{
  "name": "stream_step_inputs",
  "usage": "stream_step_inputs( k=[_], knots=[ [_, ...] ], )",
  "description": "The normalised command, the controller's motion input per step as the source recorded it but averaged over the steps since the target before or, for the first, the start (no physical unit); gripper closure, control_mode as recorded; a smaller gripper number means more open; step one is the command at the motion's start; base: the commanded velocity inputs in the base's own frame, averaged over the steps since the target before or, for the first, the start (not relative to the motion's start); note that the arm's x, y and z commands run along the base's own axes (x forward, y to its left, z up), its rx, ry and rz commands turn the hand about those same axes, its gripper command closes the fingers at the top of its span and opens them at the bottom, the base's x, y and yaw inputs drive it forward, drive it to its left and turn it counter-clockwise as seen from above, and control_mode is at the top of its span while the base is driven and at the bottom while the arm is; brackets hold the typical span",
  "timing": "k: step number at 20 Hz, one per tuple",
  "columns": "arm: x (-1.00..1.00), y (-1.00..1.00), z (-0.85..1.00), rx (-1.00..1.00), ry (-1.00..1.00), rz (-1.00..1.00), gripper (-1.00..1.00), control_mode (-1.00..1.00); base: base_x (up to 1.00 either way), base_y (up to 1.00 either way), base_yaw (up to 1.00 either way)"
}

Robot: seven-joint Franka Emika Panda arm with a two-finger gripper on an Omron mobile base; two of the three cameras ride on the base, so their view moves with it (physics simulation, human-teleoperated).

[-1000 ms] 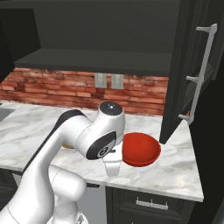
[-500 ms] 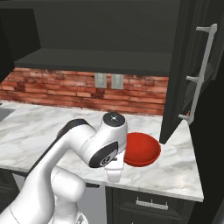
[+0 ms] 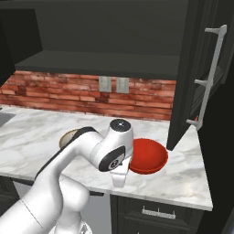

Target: Open the cabinet. Pick the bowls from the counter and place them in the cabinet. Then close the cabinet.

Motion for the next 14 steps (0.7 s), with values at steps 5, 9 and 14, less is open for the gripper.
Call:
stream_step_inputs(
  k=[5, 9, 14],
  knots=[
    [0.56, -0.37, -0.25, 0.1, 0.02, 0.0, -1.0, -1.0, 0.0, 0.0, 0.0],
    [0.57, -0.21, -0.26, 0.08, 0.0, 0.0, -1.0, -1.0, 0.0, 0.0, 0.0],
    [0.51, -0.16, -0.29, 0.03, 0.0, 0.0, -1.0, -1.0, 0.0, 0.0, 0.0]
  ],
)
